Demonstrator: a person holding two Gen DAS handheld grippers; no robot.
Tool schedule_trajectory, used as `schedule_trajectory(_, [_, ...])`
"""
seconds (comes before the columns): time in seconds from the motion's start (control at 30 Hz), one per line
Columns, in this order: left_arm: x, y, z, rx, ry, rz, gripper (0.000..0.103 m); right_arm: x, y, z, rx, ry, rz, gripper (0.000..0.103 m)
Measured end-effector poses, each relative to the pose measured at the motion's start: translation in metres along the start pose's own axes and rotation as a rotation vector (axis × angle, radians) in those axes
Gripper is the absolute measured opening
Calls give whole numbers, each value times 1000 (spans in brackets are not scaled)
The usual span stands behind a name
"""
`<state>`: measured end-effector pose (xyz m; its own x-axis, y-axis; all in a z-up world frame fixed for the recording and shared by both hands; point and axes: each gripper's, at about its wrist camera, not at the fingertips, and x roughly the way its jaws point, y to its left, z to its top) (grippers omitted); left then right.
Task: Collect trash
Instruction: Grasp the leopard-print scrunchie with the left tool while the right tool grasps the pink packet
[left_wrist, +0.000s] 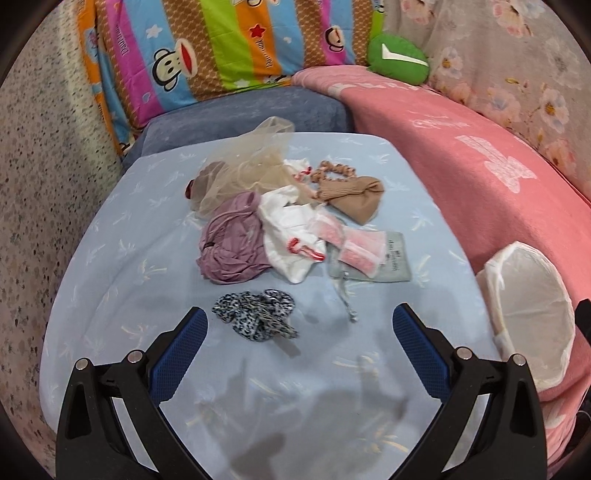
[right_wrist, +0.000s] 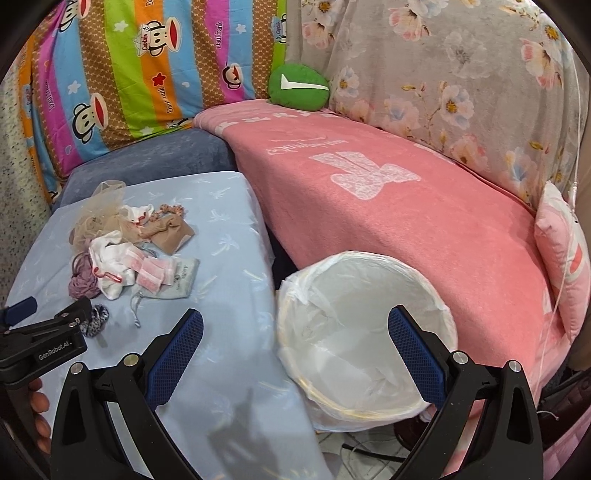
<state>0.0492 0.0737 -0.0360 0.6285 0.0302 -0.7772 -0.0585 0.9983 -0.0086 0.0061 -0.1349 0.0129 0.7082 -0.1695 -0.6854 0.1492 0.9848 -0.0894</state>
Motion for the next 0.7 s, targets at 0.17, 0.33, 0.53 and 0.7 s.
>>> schedule_trajectory(0.17, [22,22,2,-34,25,14,96,20,24,7,-3,11,49,97])
schedule_trajectory(0.33, [49,44,2,-67,73,-3,96,40,49,14,0,21,102,97])
schedule_trajectory(0.53, [72,61,0,-116,127,-67,87,72,85,19,-14,46,158,97])
schedule_trajectory(0.7, [82,66,-2,-109,158,-133,68,99,117,22,-32,82,208,93])
